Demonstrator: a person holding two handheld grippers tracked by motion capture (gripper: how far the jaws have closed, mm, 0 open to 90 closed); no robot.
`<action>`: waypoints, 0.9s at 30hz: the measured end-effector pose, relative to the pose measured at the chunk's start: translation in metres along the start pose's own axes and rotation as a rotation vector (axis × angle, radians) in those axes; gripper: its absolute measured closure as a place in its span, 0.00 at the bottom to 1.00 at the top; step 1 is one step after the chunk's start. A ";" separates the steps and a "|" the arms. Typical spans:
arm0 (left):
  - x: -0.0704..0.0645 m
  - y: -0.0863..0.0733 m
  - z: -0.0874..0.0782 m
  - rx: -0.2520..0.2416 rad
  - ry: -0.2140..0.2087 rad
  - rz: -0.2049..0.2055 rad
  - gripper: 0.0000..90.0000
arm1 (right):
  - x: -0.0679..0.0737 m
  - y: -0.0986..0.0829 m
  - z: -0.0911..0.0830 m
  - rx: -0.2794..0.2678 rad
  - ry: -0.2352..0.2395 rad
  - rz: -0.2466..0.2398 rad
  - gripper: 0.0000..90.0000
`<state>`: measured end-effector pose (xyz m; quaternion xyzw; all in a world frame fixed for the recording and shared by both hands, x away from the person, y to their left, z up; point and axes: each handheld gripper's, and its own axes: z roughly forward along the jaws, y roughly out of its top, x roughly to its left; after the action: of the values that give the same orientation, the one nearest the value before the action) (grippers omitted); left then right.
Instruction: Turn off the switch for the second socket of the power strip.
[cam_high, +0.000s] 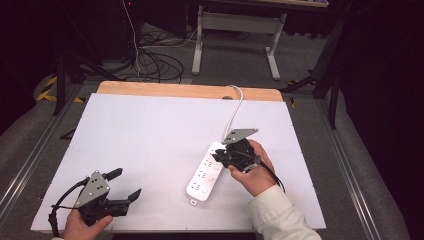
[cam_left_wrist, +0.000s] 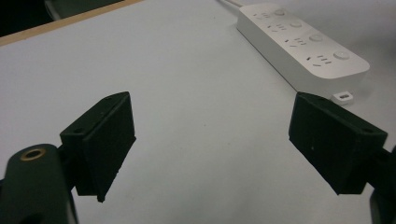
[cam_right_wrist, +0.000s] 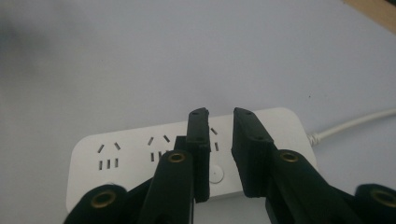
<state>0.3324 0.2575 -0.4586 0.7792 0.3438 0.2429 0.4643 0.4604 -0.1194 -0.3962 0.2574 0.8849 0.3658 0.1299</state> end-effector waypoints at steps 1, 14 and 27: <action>0.000 0.000 0.000 0.000 0.002 0.003 0.17 | 0.001 0.000 -0.001 -0.011 0.003 -0.006 0.84; 0.000 0.000 0.001 0.001 -0.002 -0.002 0.17 | 0.001 -0.005 -0.019 -0.143 0.008 -0.027 0.64; 0.000 0.000 0.000 -0.004 0.001 -0.008 0.17 | -0.008 -0.027 -0.042 -0.220 -0.041 0.079 0.34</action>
<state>0.3328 0.2574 -0.4584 0.7769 0.3465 0.2421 0.4667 0.4393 -0.1642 -0.3857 0.2836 0.8259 0.4600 0.1610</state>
